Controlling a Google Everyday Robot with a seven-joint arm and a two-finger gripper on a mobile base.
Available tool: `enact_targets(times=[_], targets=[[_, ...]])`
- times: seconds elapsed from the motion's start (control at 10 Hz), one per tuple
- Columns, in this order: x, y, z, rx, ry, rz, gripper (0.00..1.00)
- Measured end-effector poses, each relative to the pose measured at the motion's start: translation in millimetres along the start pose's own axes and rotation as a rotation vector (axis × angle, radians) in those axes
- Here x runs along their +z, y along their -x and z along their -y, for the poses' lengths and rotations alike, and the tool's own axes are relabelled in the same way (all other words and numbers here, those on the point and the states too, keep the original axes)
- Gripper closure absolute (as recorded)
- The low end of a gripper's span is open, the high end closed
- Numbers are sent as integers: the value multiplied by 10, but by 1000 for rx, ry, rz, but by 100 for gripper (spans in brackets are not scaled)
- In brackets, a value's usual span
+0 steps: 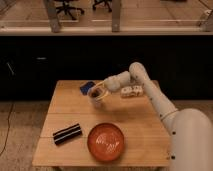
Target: Place the pepper in the ceramic cup
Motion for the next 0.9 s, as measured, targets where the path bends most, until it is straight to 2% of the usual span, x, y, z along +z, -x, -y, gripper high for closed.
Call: enact_targets(times=[0.1, 0.6, 0.9], targets=[[-3, 1, -3, -2, 3, 1, 20], [-46, 4, -1, -15, 15, -10, 20], [-66, 10, 21, -17, 54, -22, 20]])
